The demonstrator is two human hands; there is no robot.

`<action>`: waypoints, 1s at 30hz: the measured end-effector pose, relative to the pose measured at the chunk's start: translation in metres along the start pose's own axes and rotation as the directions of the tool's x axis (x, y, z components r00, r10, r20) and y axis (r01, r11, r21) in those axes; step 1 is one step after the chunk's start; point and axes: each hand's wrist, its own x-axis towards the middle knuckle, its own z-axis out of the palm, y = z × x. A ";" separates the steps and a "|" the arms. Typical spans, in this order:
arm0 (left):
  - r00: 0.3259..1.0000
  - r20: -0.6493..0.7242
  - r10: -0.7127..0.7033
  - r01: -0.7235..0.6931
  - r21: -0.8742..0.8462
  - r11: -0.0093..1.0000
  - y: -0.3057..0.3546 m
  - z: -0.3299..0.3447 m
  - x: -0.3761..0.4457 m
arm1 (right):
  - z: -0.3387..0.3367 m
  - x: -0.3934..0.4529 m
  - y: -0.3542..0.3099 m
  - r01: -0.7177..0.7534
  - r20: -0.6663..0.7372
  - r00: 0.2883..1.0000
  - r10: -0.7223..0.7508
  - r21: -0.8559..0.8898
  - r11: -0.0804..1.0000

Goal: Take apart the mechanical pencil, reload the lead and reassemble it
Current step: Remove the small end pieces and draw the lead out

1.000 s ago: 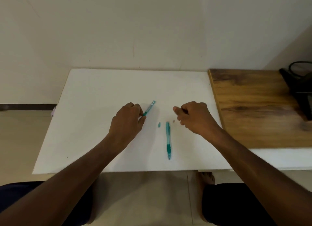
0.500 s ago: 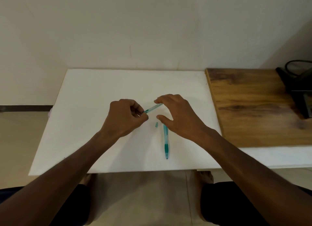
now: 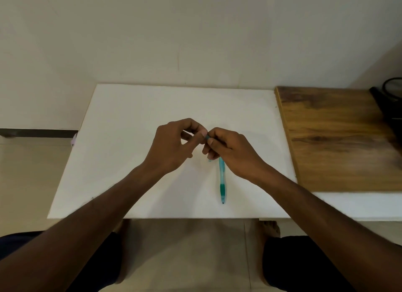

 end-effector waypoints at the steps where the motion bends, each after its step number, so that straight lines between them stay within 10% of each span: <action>1: 1.000 0.007 -0.009 0.009 0.001 1.000 -0.001 0.000 0.000 | 0.000 0.000 0.000 -0.004 -0.004 1.000 0.003 -0.033 0.999; 19: 0.960 0.077 -0.270 0.280 -0.343 0.897 -0.001 0.002 0.001 | 0.002 -0.006 0.002 0.018 -0.096 0.995 -0.031 -0.128 0.992; 26: 0.997 0.015 -0.076 0.064 0.393 0.917 -0.027 -0.008 0.000 | -0.008 0.000 0.006 -0.152 -0.100 0.981 0.168 0.145 0.978; 30: 0.977 0.081 -0.196 0.148 0.403 0.903 -0.031 -0.002 -0.006 | -0.008 0.002 0.005 -0.251 -0.028 0.958 0.285 0.396 0.883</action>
